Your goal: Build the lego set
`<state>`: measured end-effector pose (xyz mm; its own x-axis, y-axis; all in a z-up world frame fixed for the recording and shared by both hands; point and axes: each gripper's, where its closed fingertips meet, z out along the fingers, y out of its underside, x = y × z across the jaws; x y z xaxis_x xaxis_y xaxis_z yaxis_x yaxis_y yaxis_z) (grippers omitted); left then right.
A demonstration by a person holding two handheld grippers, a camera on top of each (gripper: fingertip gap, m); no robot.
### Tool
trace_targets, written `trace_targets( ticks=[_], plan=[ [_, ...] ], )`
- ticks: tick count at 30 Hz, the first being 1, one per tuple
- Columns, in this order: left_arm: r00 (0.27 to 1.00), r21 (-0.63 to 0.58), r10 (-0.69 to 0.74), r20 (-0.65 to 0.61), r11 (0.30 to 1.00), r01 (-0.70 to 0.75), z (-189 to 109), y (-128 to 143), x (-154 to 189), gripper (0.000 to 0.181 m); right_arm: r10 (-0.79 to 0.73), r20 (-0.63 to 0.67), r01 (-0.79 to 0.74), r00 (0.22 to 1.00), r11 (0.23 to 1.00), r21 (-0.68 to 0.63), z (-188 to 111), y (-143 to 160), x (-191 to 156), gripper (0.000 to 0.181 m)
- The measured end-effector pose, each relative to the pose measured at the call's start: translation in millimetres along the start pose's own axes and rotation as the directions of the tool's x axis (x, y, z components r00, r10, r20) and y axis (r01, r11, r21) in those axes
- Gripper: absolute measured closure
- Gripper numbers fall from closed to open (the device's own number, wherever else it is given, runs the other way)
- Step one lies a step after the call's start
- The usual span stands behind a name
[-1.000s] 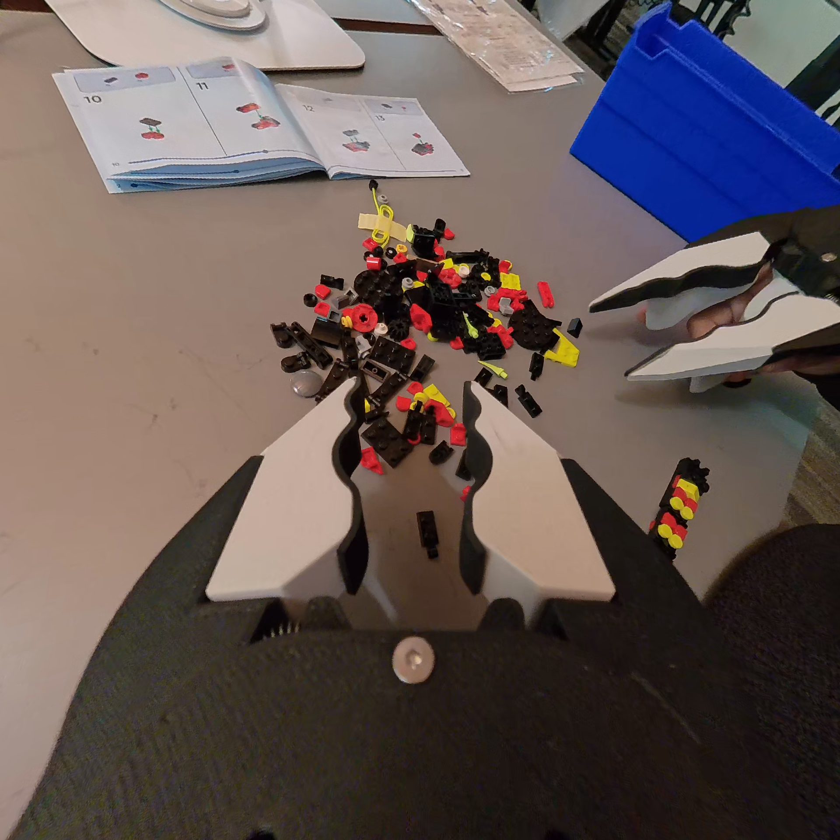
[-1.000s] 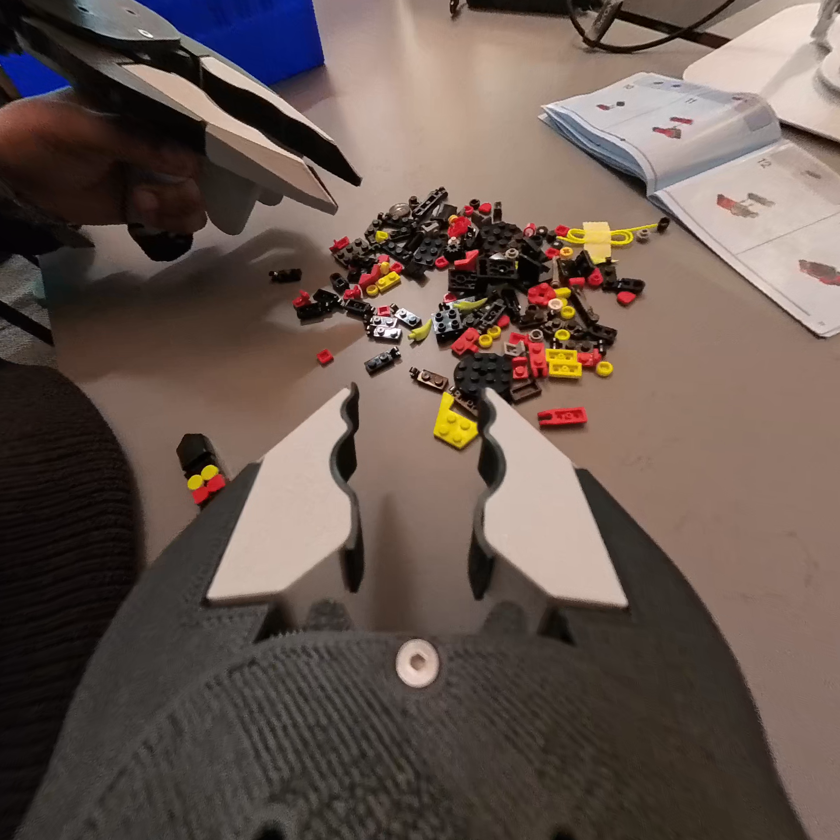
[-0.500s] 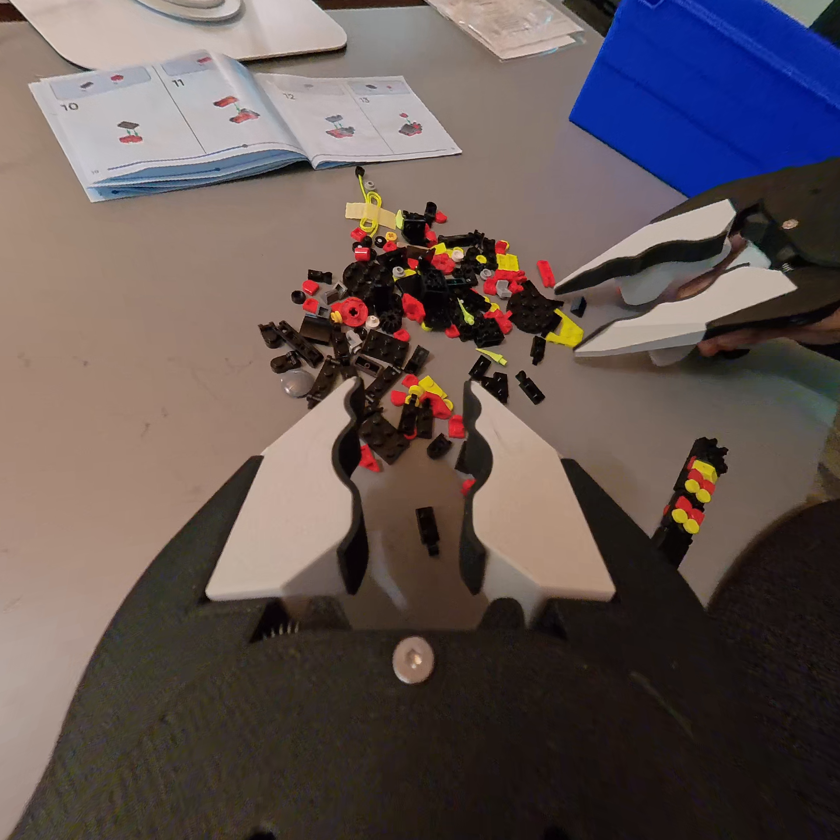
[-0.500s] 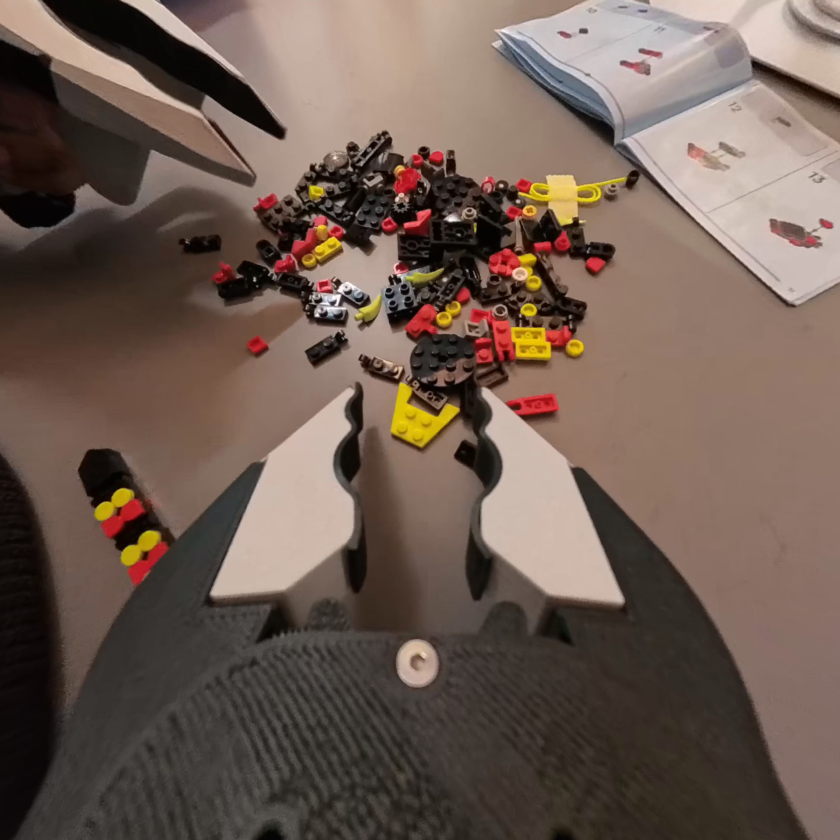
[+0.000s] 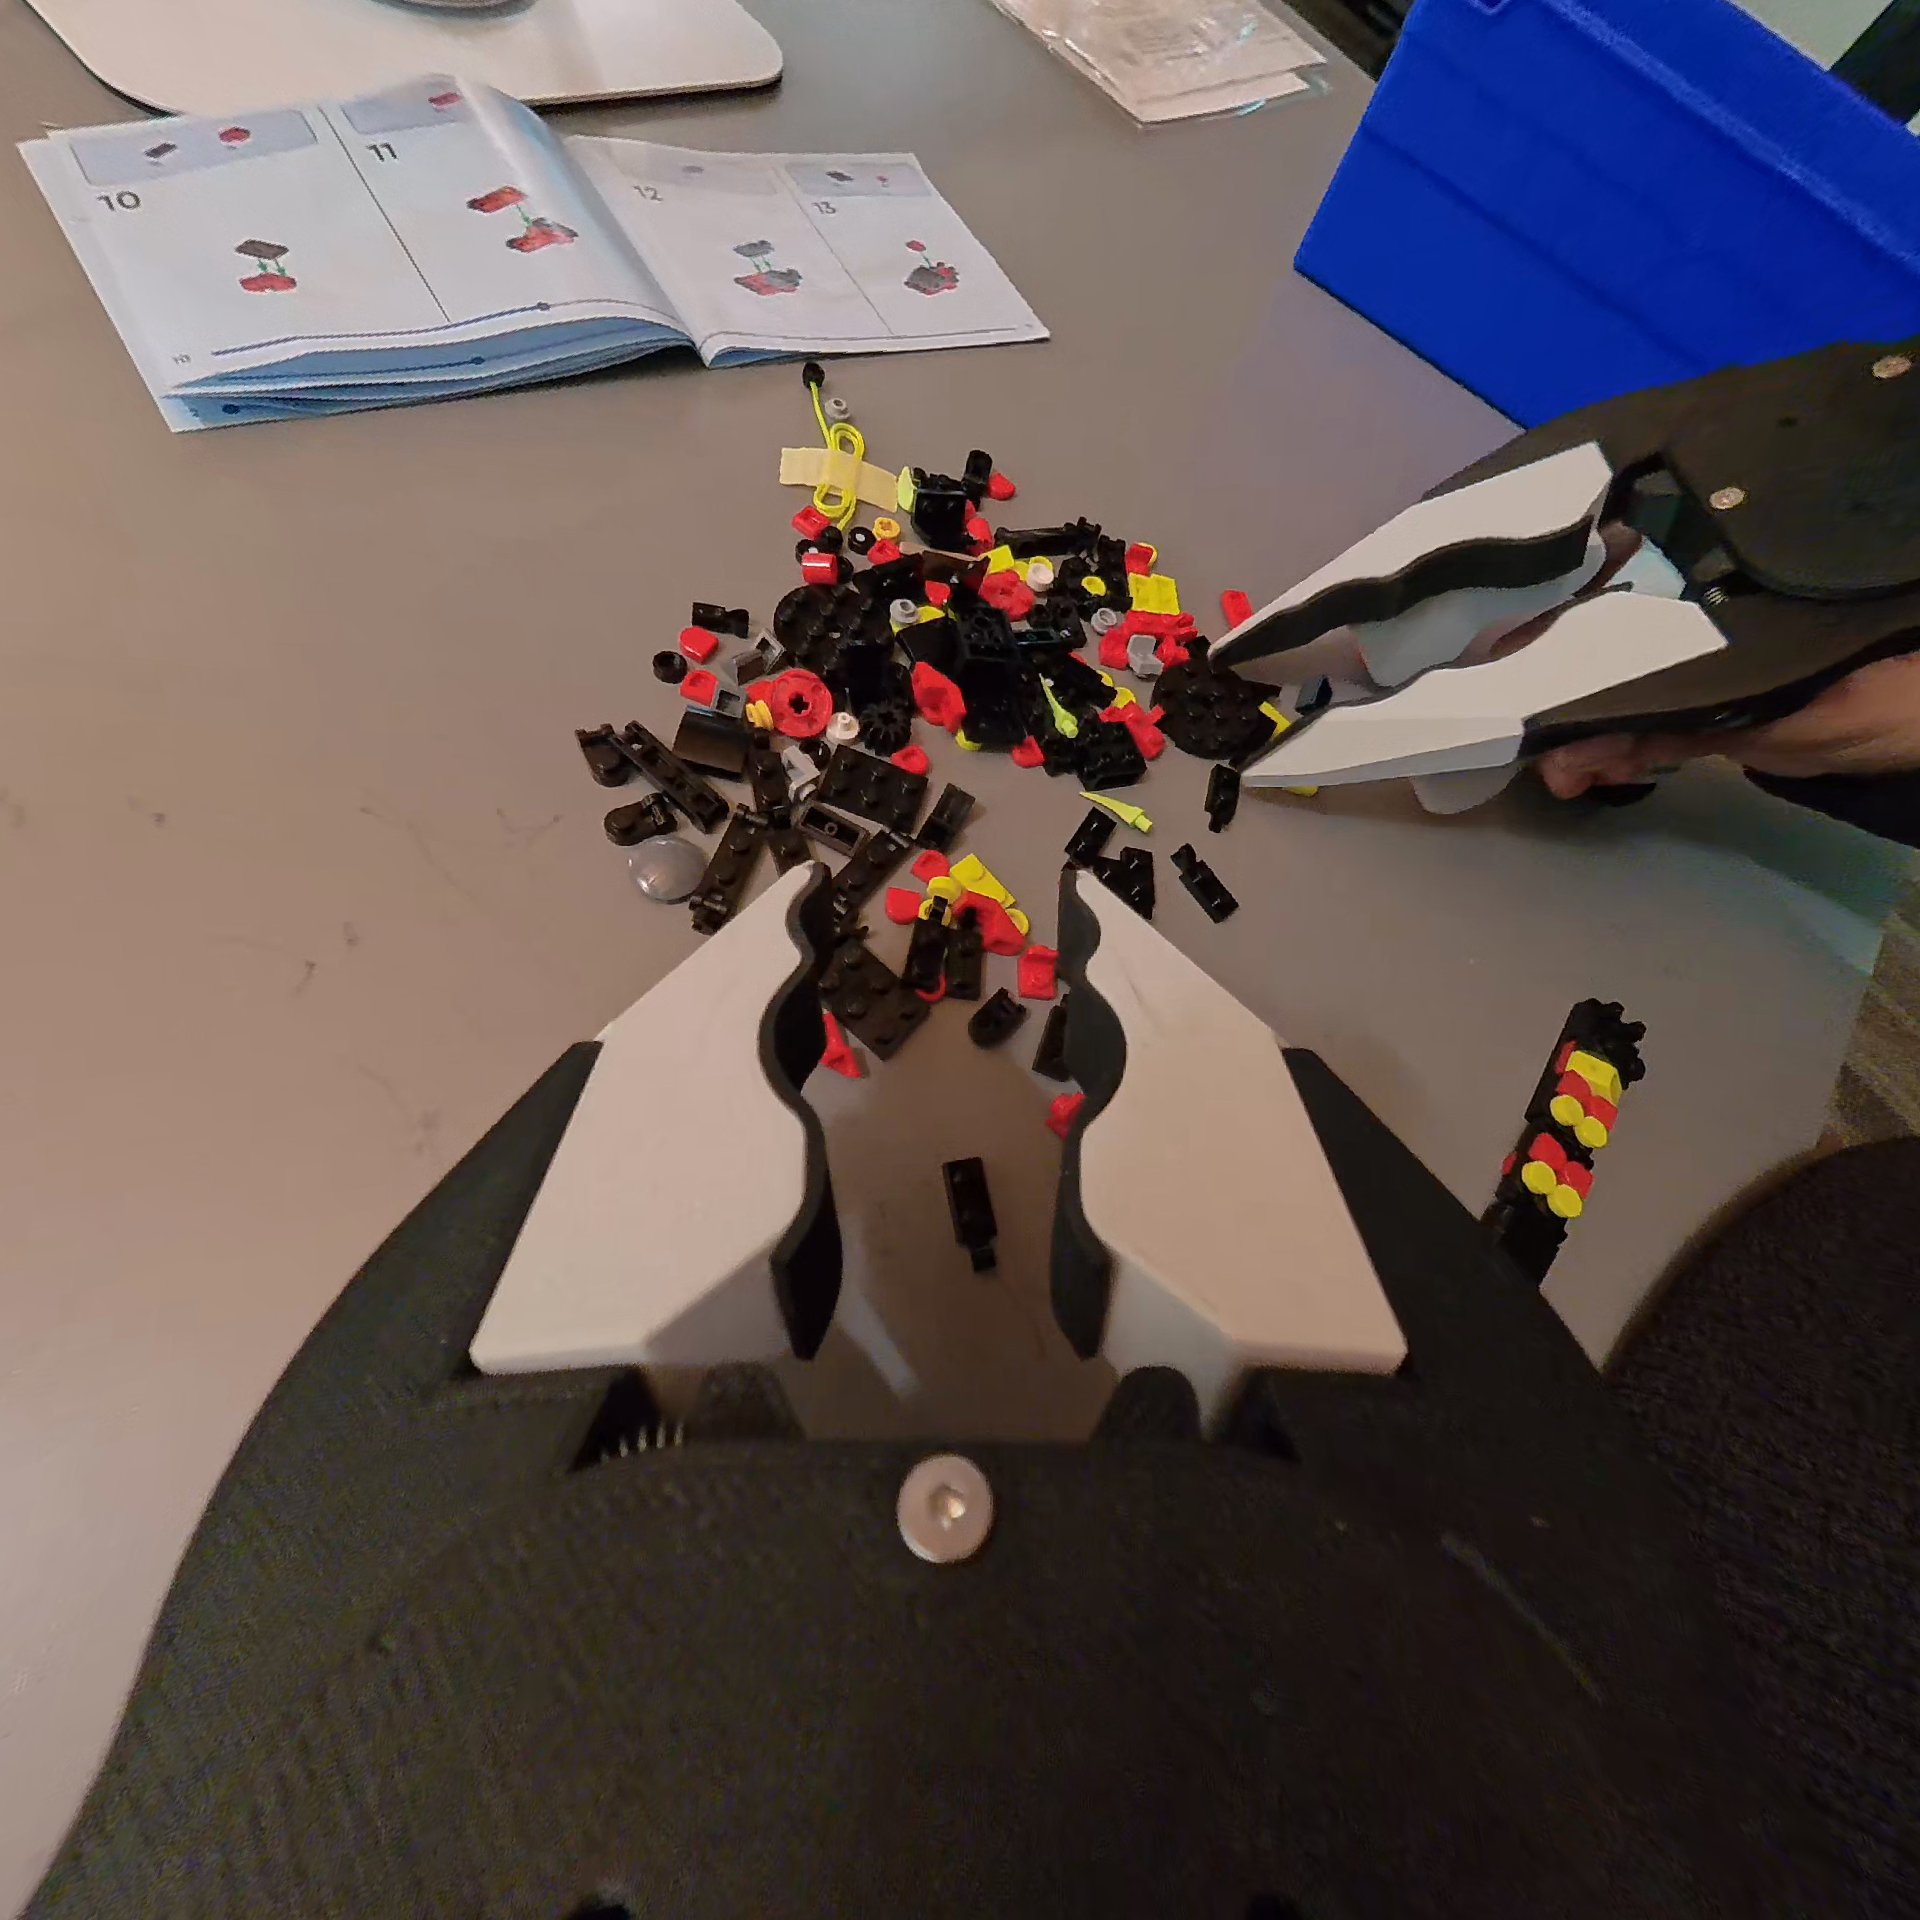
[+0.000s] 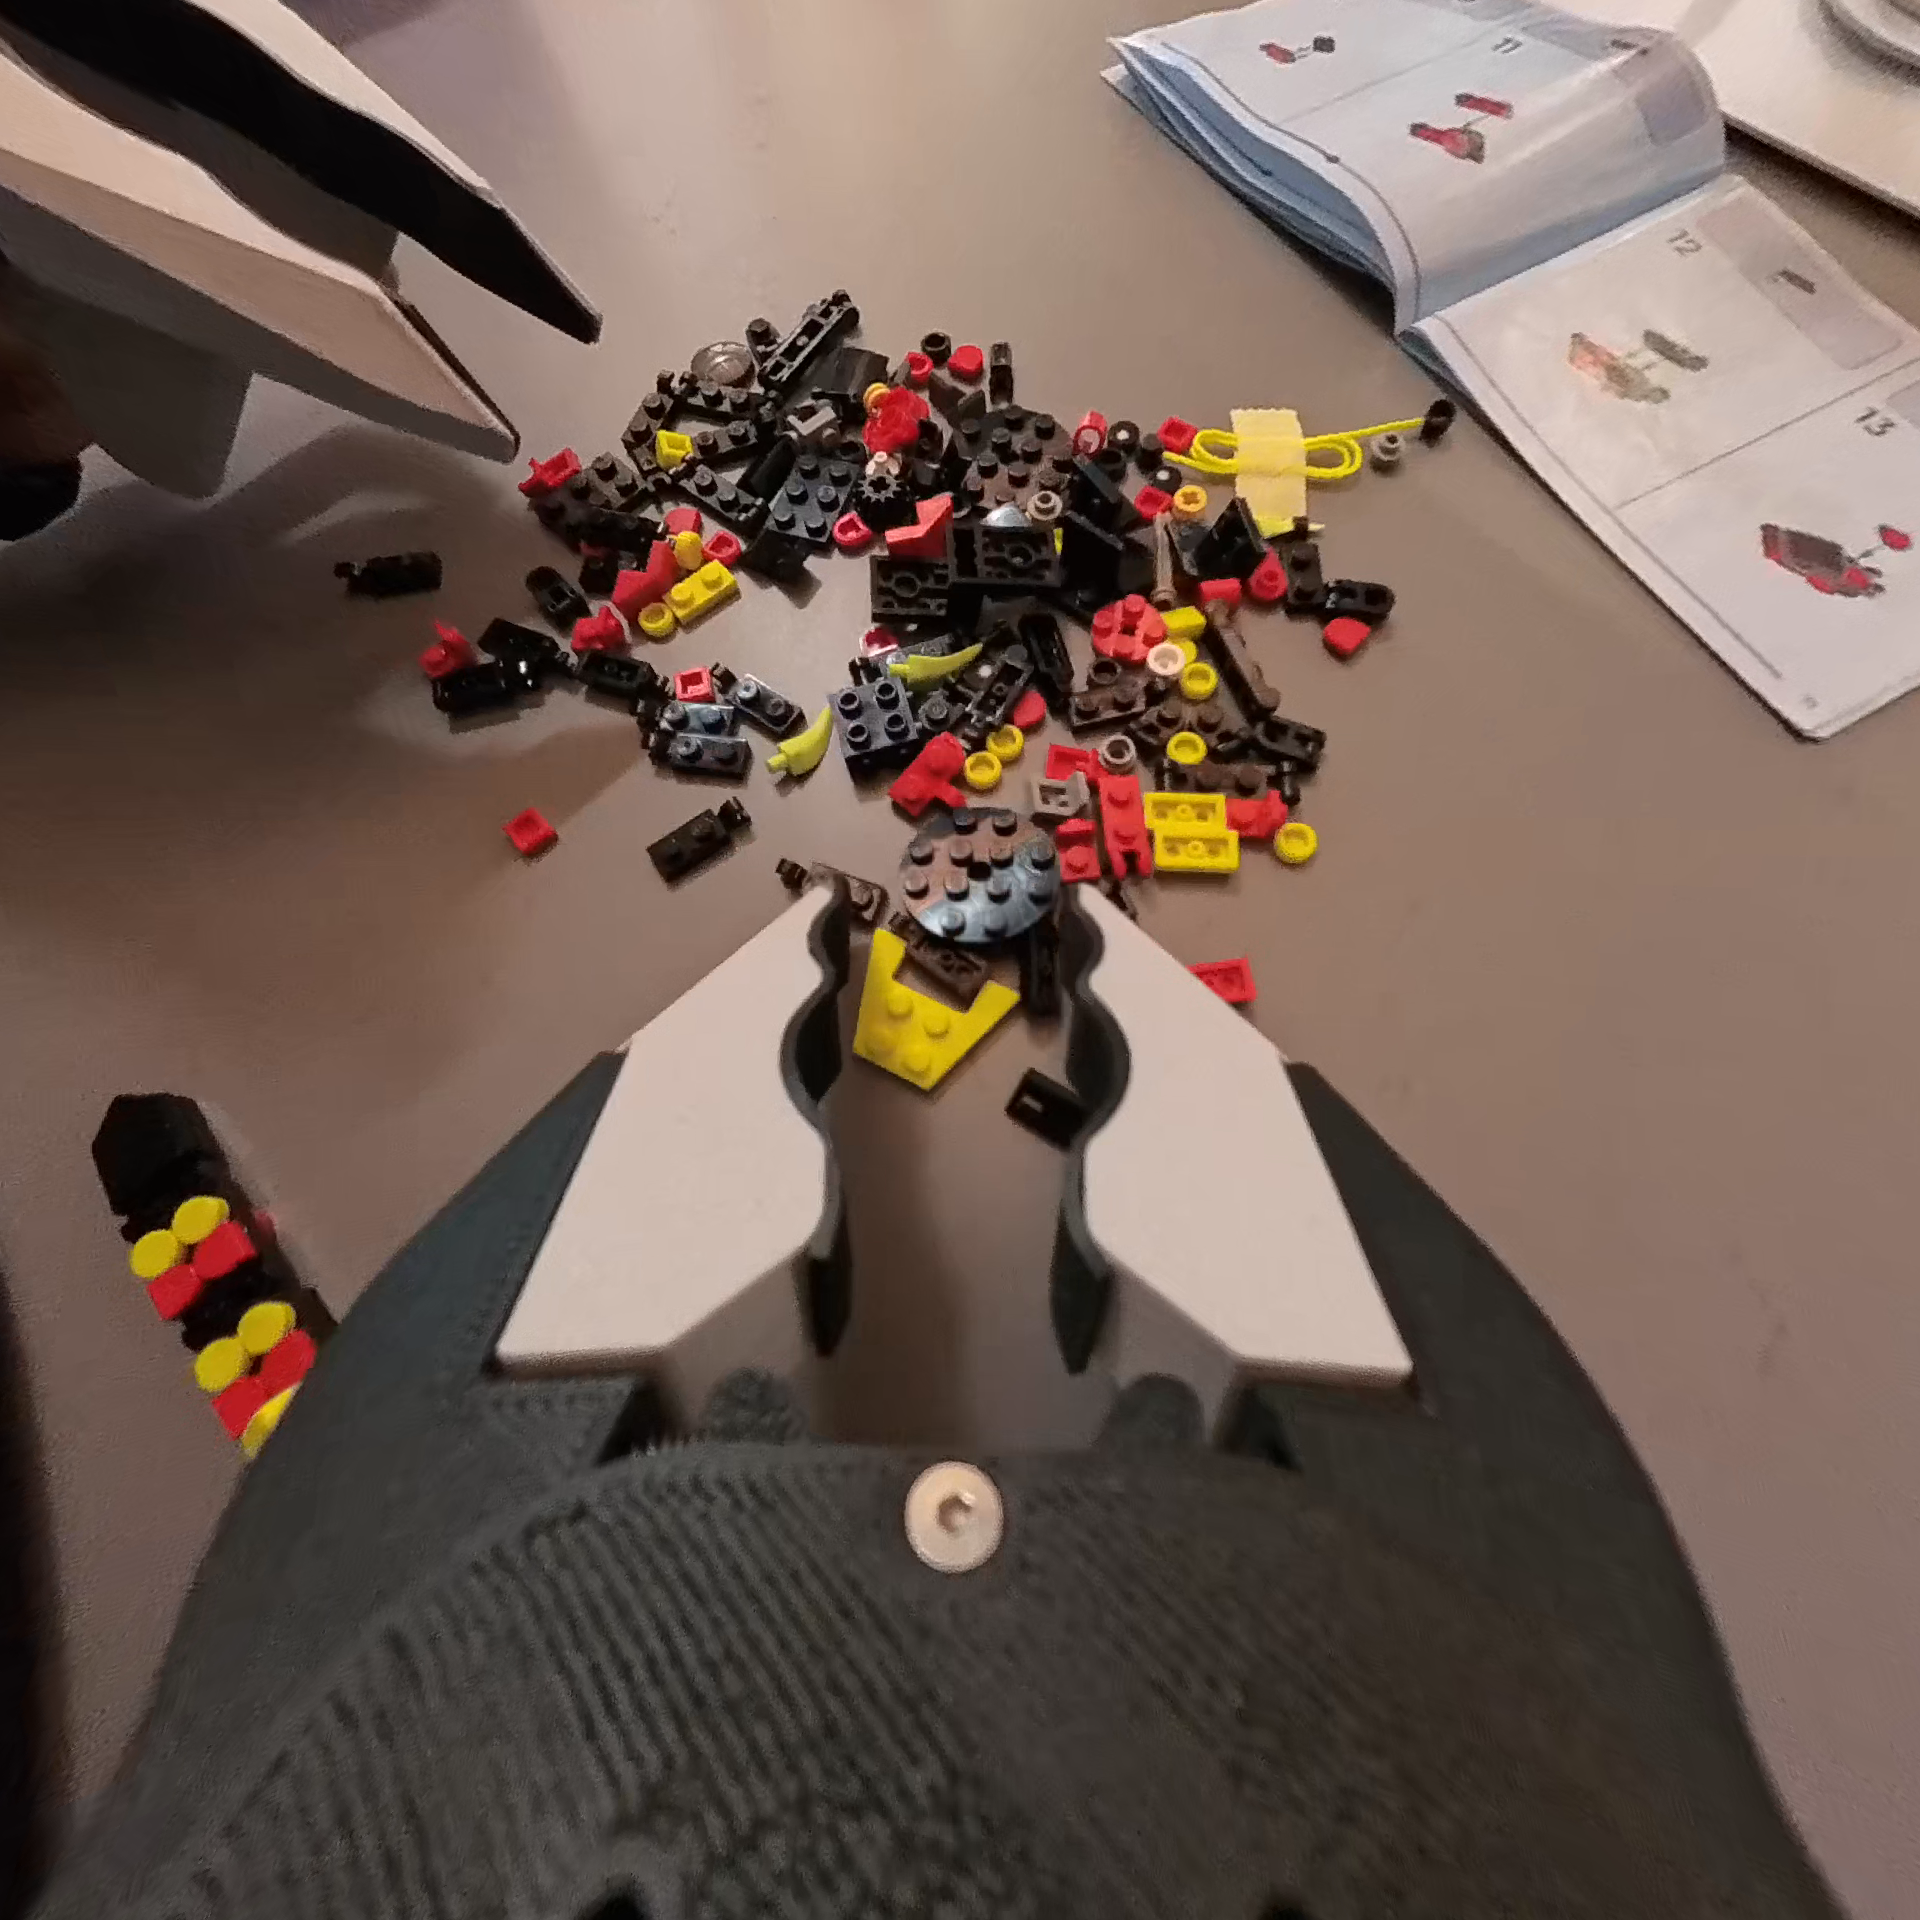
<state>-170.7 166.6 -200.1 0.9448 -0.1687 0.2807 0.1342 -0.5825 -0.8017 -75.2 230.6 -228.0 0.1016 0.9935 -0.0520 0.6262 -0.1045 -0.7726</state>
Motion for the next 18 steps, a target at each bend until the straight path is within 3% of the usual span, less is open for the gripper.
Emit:
trace_targets(
  ticks=[6,13,18],
  plan=[
    [1.0,0.004,-0.004,-0.002,1.0,0.004,-1.1,-0.8,-0.1,0.14,-0.013,-0.028,0.013,1.0,1.0,-0.003,0.7,-0.9,5.6,0.153],
    [1.0,0.005,-0.005,-0.005,1.0,0.005,-1.8,-1.0,0.6,0.14,0.064,-0.069,-0.052,0.996,0.987,0.154,-22.0,-25.8,27.9,0.153],
    [1.0,0.004,-0.007,-0.007,1.0,0.007,-1.5,-0.7,0.8,0.14,0.117,-0.104,-0.098,0.988,0.979,0.178,-33.2,-23.2,48.4,0.153]
  ],
)
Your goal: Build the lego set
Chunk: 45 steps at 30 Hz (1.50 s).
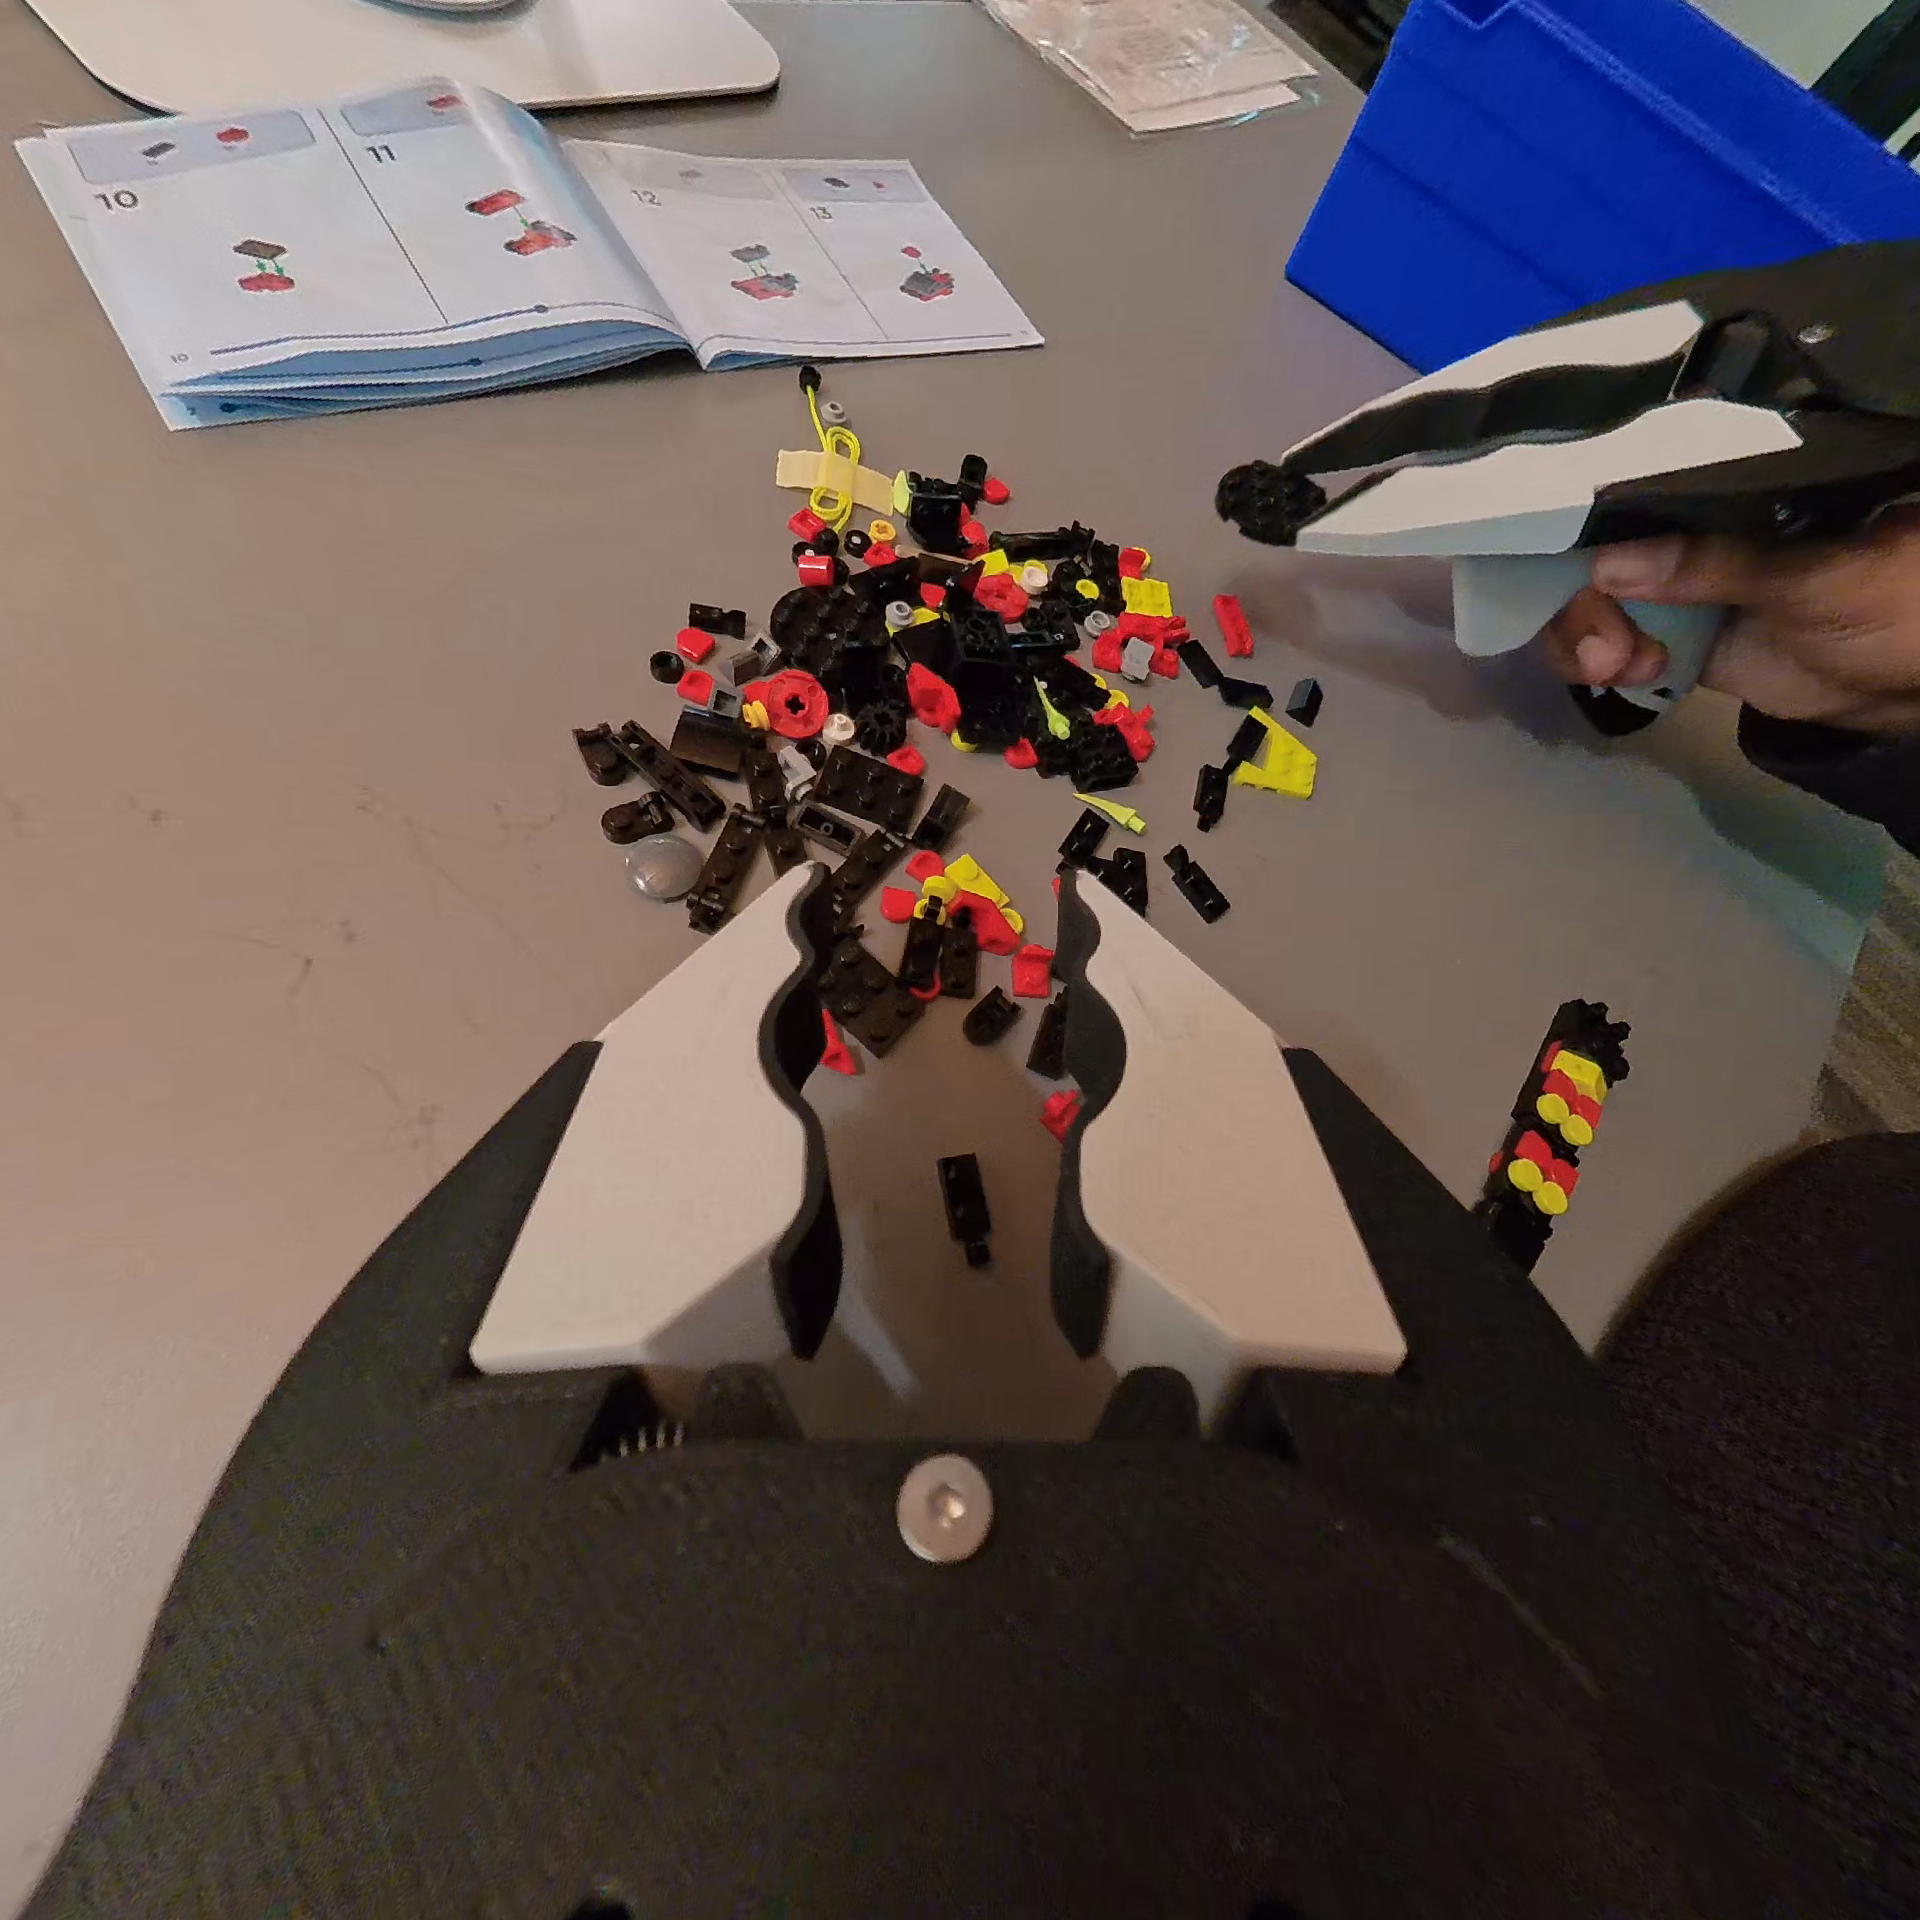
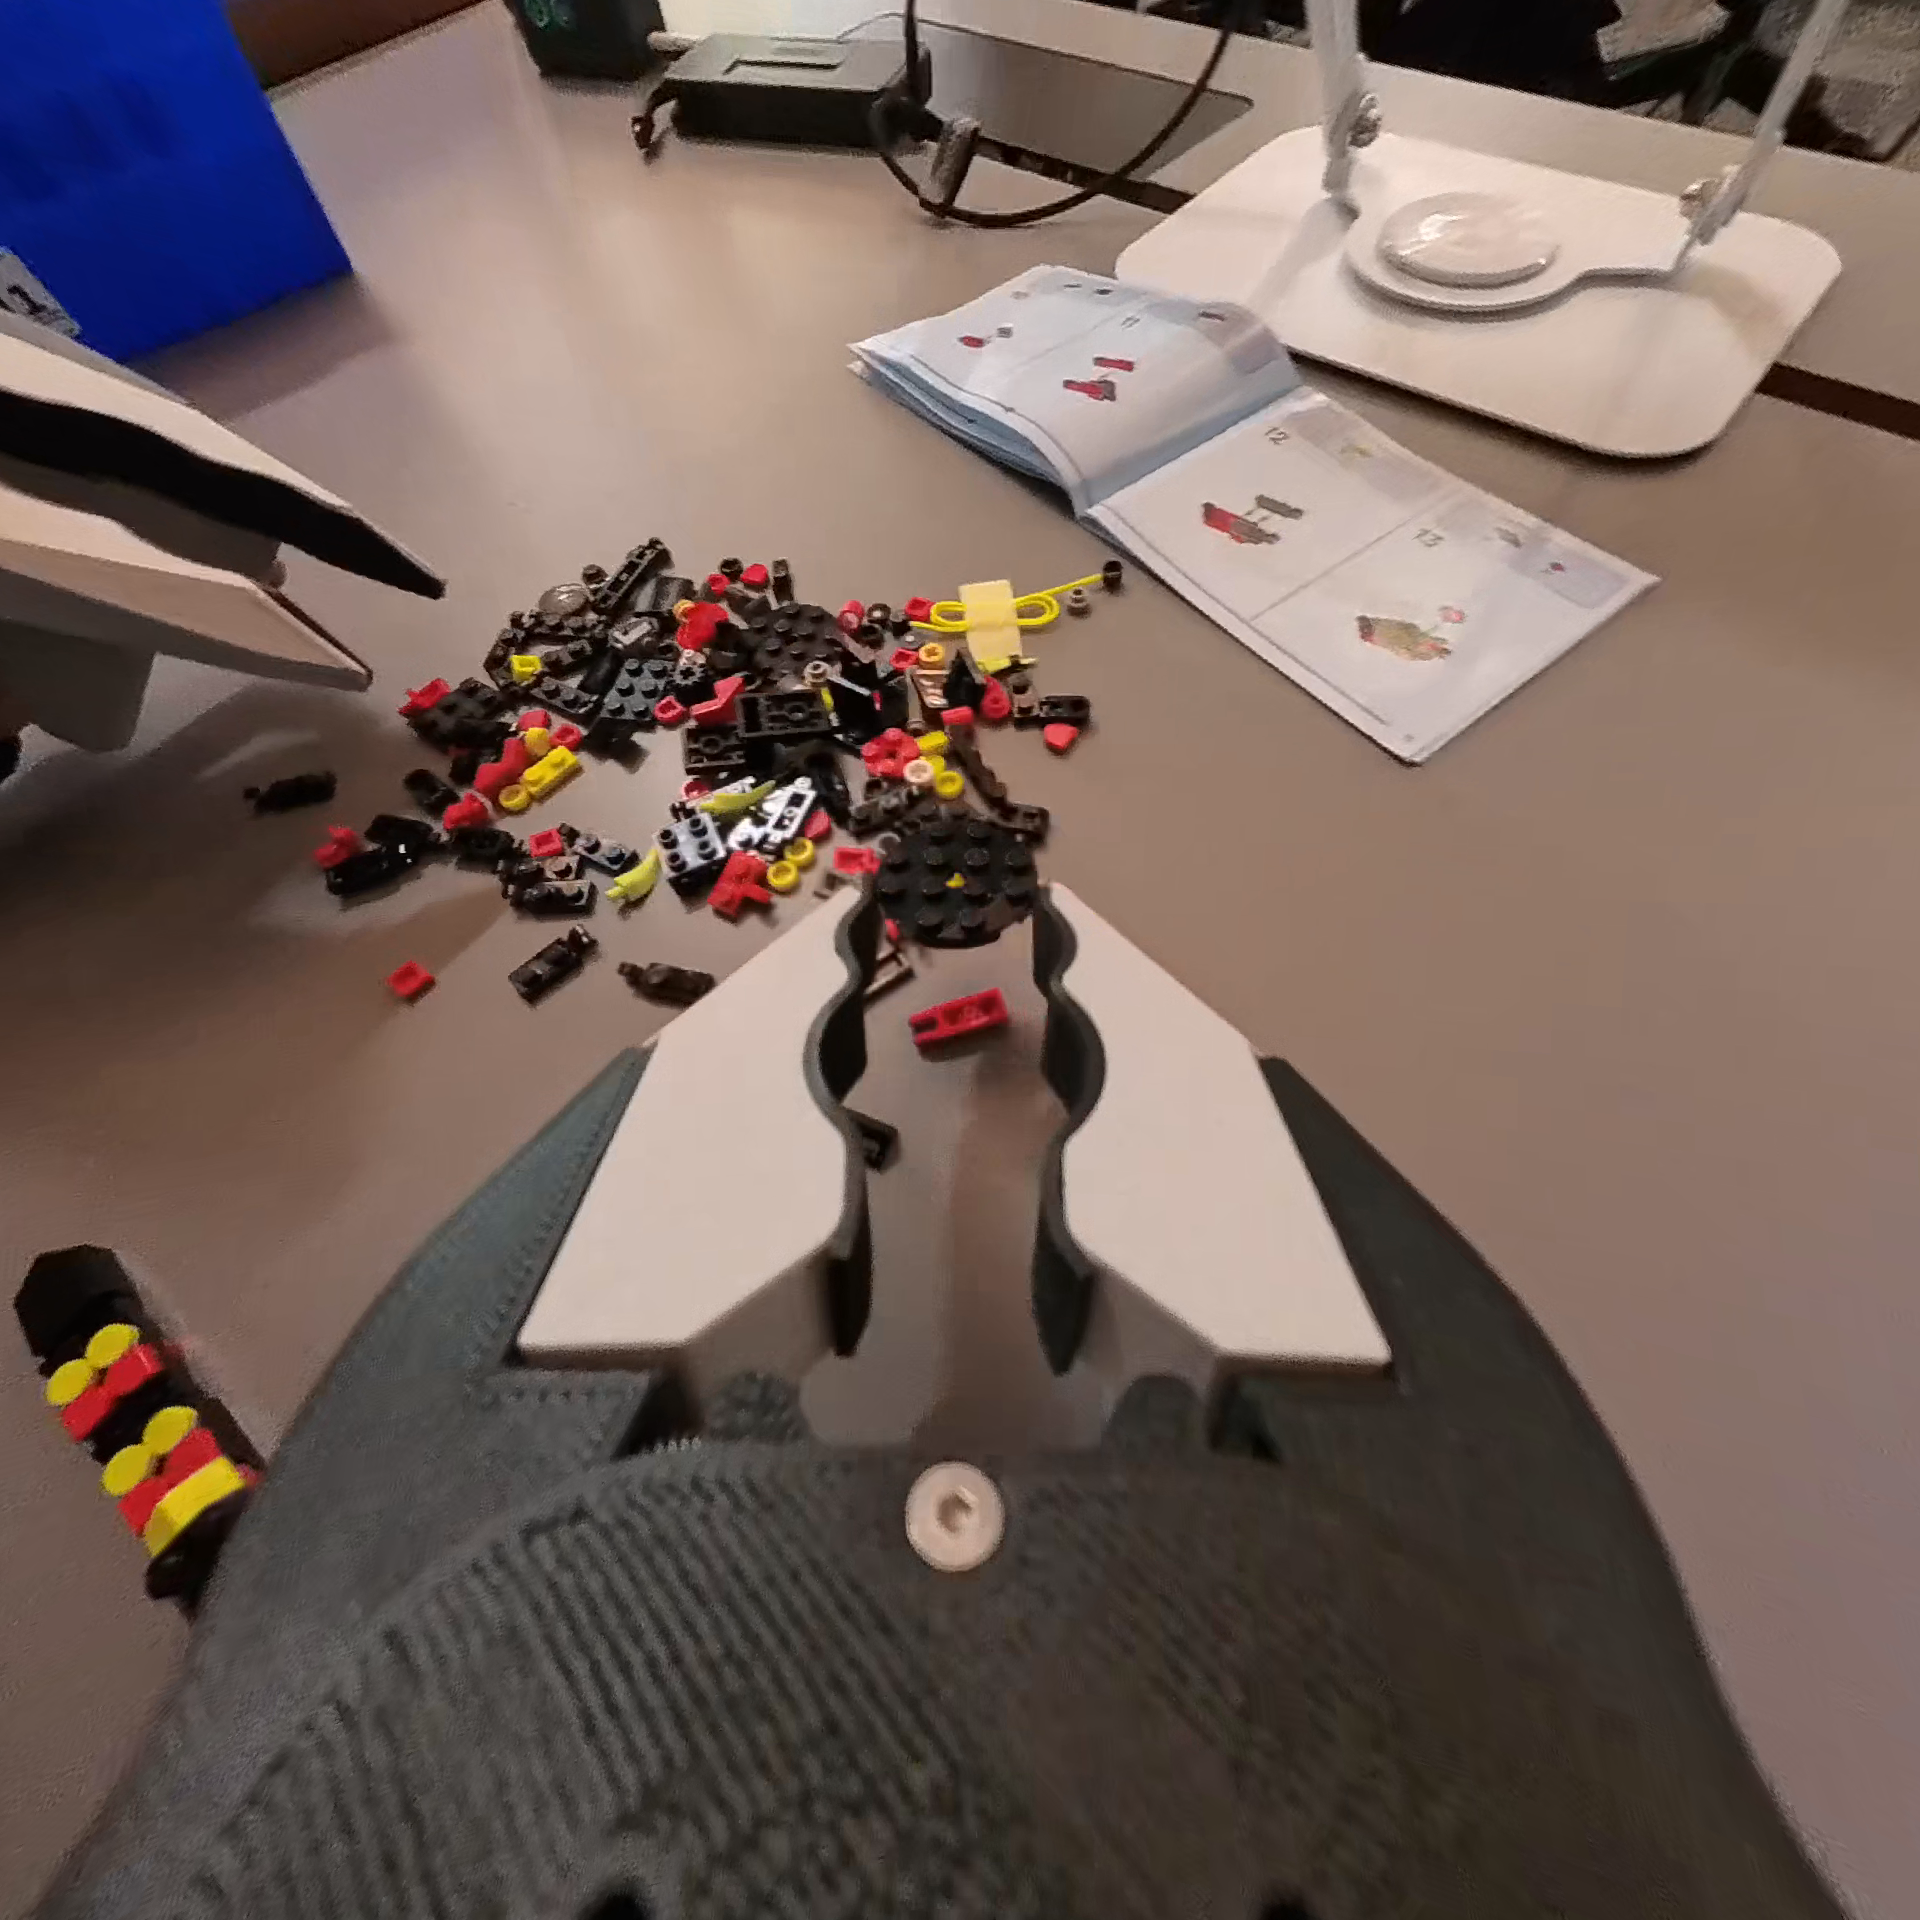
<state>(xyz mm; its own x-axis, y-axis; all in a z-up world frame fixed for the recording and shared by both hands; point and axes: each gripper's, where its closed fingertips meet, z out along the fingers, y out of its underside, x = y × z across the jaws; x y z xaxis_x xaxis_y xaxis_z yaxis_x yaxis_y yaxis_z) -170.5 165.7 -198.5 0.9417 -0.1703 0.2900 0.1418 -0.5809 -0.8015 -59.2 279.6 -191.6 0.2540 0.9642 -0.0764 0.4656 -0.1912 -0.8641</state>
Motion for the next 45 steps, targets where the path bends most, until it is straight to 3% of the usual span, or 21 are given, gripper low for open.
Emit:
trace_targets(
  ticks=[8,19,25,32,40,45],
  plan=[
    [1.0,-0.001,-0.003,-0.002,1.0,0.003,0.0,0.3,0.1,0.14,-0.068,-0.093,0.06,0.993,0.994,-0.088,-4.3,16.7,22.1,0.153],
    [1.0,-0.005,-0.007,-0.007,1.0,0.007,0.3,1.0,0.4,0.14,-0.032,-0.07,0.02,0.997,0.986,-0.164,2.9,33.6,19.0,0.152],
    [1.0,-0.006,-0.011,-0.005,1.0,0.011,1.4,1.3,-0.3,0.14,-0.076,-0.036,0.074,0.996,0.996,-0.054,8.5,7.9,2.3,0.143],
    [1.0,-0.012,-0.005,-0.011,1.0,0.005,2.2,2.2,1.4,0.14,-0.157,0.086,0.16,0.984,0.987,-0.032,47.2,-16.8,-49.4,0.135],
    [1.0,-0.003,-0.006,-0.021,1.0,0.006,-1.1,1.2,3.2,0.14,-0.006,0.066,0.017,0.998,0.985,-0.169,76.5,-12.6,-30.8,0.141],
    [0.999,-0.005,-0.018,-0.037,1.0,0.017,-1.3,1.6,5.2,0.14,-0.046,0.063,0.057,0.997,0.981,-0.188,77.9,-7.4,-26.7,0.161]
  ],
)
